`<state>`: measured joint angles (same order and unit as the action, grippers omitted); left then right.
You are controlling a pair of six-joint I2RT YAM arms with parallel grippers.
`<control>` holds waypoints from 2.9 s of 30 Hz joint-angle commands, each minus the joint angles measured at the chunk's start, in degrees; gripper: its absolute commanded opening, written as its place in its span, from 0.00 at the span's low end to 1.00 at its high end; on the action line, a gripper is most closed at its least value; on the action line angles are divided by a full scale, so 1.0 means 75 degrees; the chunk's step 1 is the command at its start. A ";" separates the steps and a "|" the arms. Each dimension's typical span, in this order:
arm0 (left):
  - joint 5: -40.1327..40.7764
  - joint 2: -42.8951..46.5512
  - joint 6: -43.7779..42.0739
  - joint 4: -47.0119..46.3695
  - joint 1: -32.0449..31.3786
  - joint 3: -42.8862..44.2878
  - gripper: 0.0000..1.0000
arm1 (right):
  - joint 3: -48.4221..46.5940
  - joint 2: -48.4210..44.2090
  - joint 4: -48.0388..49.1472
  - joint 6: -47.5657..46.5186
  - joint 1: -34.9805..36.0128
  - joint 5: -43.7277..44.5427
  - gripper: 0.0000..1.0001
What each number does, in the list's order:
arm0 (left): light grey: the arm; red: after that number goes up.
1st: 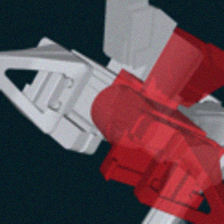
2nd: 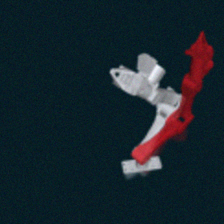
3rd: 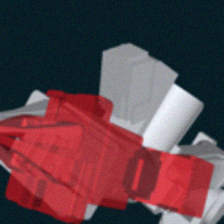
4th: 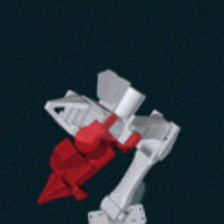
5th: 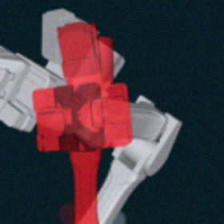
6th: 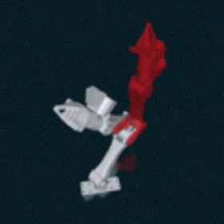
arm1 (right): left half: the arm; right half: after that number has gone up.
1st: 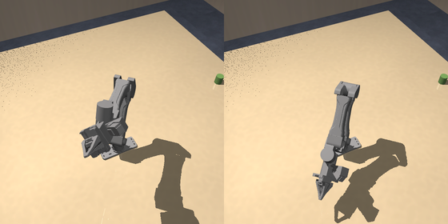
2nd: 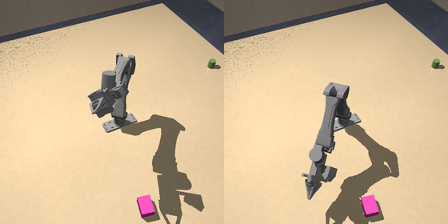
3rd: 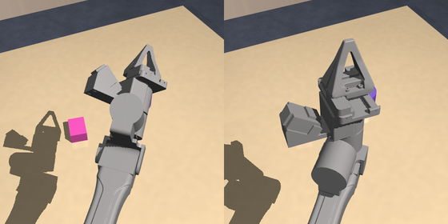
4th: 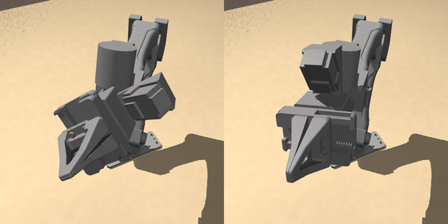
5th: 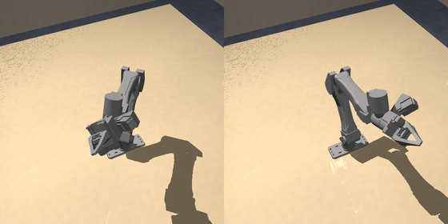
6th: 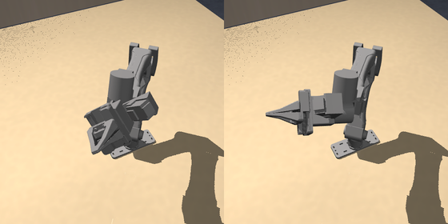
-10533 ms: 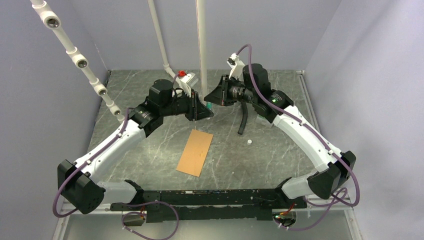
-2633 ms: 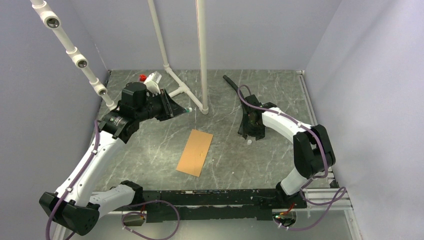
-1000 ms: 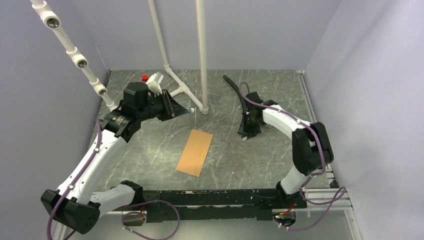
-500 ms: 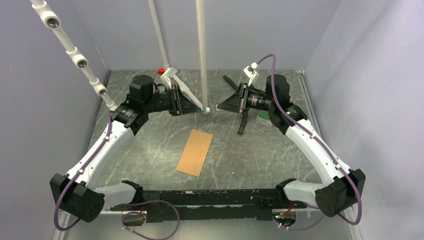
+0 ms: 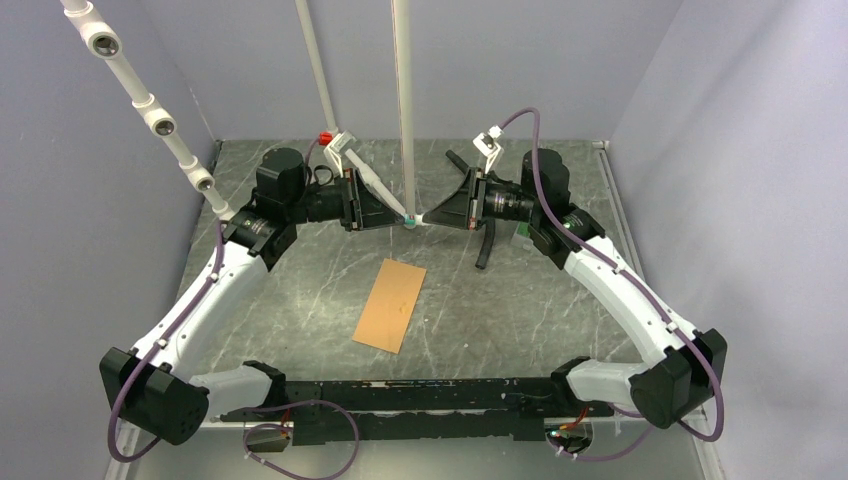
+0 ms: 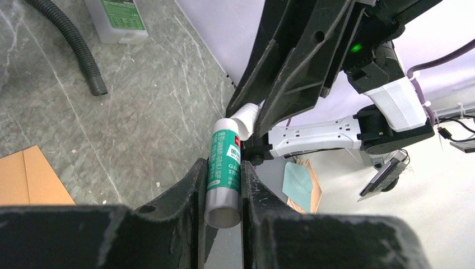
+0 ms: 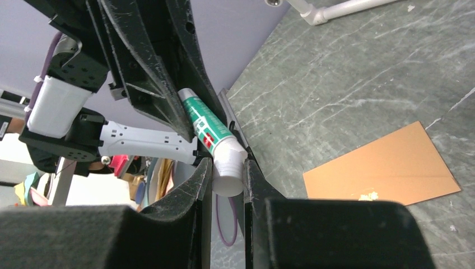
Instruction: Place the letter into the envelope and seal it
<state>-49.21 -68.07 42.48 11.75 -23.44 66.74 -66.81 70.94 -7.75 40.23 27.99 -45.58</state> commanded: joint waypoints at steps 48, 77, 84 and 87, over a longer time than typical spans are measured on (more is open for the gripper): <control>-0.1619 0.0607 0.1254 -0.4044 -0.0078 -0.0260 0.02 | -0.0500 0.0255 0.2987 0.3991 0.0593 -0.1487 0.00; -0.2389 -0.0638 -0.0293 -0.3230 -0.1351 0.0041 0.02 | -0.0436 0.0543 0.2714 0.4299 0.1190 -0.1047 0.00; -0.1101 -0.0488 -0.1553 -0.0884 -0.1422 0.0397 0.03 | -0.0116 0.0233 0.2366 0.3965 0.0512 -0.0954 0.00; -0.0316 -0.0449 -0.1892 -0.0173 -0.1387 0.0542 0.29 | -0.0079 0.0040 0.1372 0.3213 -0.0001 -0.0793 0.00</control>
<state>-67.81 -68.73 36.07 -1.80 -28.62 69.73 -66.76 71.11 4.73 69.19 29.15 -69.73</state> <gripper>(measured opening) 0.238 0.217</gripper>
